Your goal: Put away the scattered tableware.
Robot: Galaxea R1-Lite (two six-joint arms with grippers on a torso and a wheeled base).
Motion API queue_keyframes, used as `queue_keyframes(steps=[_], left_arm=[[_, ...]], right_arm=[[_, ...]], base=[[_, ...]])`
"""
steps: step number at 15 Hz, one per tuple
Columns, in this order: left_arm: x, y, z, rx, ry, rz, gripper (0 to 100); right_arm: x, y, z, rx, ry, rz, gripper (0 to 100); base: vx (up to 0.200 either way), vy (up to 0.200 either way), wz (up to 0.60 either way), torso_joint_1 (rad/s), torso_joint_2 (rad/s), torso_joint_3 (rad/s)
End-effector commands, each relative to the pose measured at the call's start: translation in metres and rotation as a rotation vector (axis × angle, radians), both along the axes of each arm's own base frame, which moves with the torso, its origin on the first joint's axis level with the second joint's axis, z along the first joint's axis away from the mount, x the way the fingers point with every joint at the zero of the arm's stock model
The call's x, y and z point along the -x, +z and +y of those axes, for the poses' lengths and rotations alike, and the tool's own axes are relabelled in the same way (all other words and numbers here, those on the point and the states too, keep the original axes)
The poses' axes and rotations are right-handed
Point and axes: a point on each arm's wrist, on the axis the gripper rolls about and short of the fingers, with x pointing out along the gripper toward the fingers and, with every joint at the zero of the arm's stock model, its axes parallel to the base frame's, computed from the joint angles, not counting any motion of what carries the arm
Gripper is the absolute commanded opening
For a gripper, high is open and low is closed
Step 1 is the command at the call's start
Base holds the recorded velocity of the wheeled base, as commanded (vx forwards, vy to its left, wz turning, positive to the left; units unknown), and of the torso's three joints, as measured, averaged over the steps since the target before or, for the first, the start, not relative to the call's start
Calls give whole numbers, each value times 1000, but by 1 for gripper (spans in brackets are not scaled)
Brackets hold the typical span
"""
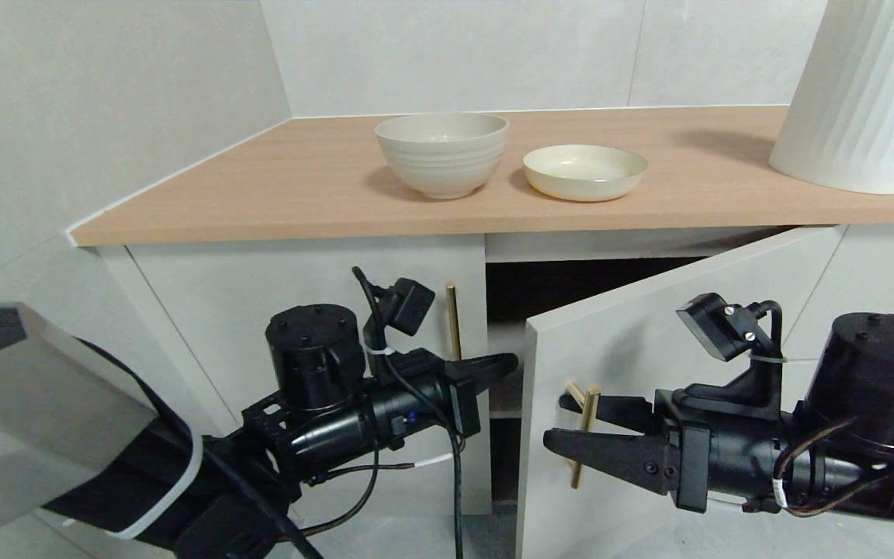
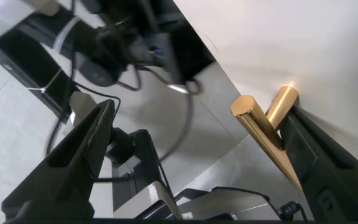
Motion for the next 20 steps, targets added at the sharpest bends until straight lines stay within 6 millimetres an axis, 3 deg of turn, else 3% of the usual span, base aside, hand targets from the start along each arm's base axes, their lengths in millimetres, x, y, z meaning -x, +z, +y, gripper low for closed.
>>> queue_keyframes(steps=[1, 4, 10, 14, 18, 20], left_arm=[[-7, -9, -17, -23, -24, 26, 0], [-9, -19, -19, -33, -23, -24, 0], [1, -7, -29, 12, -61, -83, 0], [4, 3, -27, 39, -65, -116, 0], [5, 1, -30, 38, -73, -110, 0], [5, 2, -31, 41, -74, -113, 0]], right_arm=[[1, -2, 1, 4, 12, 8, 100], [2, -3, 0, 9, 6, 8, 100], [3, -13, -6, 55, -8, -19, 100], [3, -17, -11, 105, -140, -75, 100], [27, -25, -33, 173, -164, -140, 100], [33, -22, -41, 204, -277, -193, 100]], base=[[0, 0, 0, 0, 0, 0], [0, 0, 0, 0, 0, 0], [0, 0, 0, 0, 0, 0], [0, 0, 0, 0, 0, 0], [0, 0, 0, 0, 0, 0], [0, 0, 0, 0, 0, 0]])
